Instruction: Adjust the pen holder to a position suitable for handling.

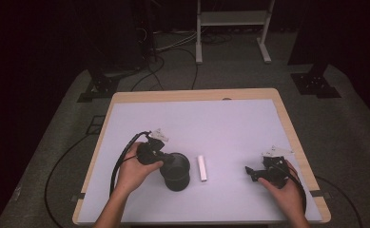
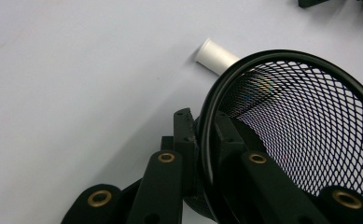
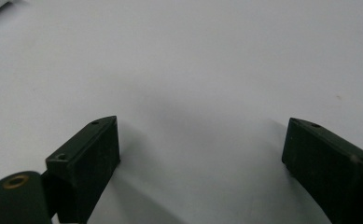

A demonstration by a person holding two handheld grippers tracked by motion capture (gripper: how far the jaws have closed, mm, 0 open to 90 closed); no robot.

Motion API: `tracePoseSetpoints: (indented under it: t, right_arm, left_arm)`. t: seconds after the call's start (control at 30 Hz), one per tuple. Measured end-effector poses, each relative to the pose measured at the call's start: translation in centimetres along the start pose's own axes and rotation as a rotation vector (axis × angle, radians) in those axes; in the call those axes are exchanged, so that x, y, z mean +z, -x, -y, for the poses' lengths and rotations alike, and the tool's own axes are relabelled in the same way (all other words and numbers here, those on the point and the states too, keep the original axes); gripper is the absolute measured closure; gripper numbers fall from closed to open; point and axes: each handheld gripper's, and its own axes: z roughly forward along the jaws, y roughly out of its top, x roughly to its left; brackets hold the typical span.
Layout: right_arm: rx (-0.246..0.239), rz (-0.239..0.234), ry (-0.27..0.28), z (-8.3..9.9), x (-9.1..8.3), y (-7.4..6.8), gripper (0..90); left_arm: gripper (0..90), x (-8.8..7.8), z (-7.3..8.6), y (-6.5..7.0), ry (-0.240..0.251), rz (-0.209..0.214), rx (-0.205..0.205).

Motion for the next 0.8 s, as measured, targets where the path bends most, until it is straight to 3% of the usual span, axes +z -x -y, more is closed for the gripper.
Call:
tracePoseSetpoints:
  t: [0.3, 0.57, 0.8]
  right_arm:
    - [-0.001, 0.000, 0.000, 0.0, 0.0, 0.0, 10.2]
    - [0.000, 0.000, 0.000, 0.0, 0.0, 0.0, 10.2]
    - [-0.001, 0.000, 0.000, 0.0, 0.0, 0.0, 10.2]
  left_arm:
    - [82.6, 1.1, -0.2, 0.7, -0.023, 0.033, 0.011]
    - [82.1, 1.4, -0.1, 0.5, -0.018, 0.053, 0.007]
    - [71.6, 1.2, 0.0, 0.3, 0.000, 0.060, 0.010]
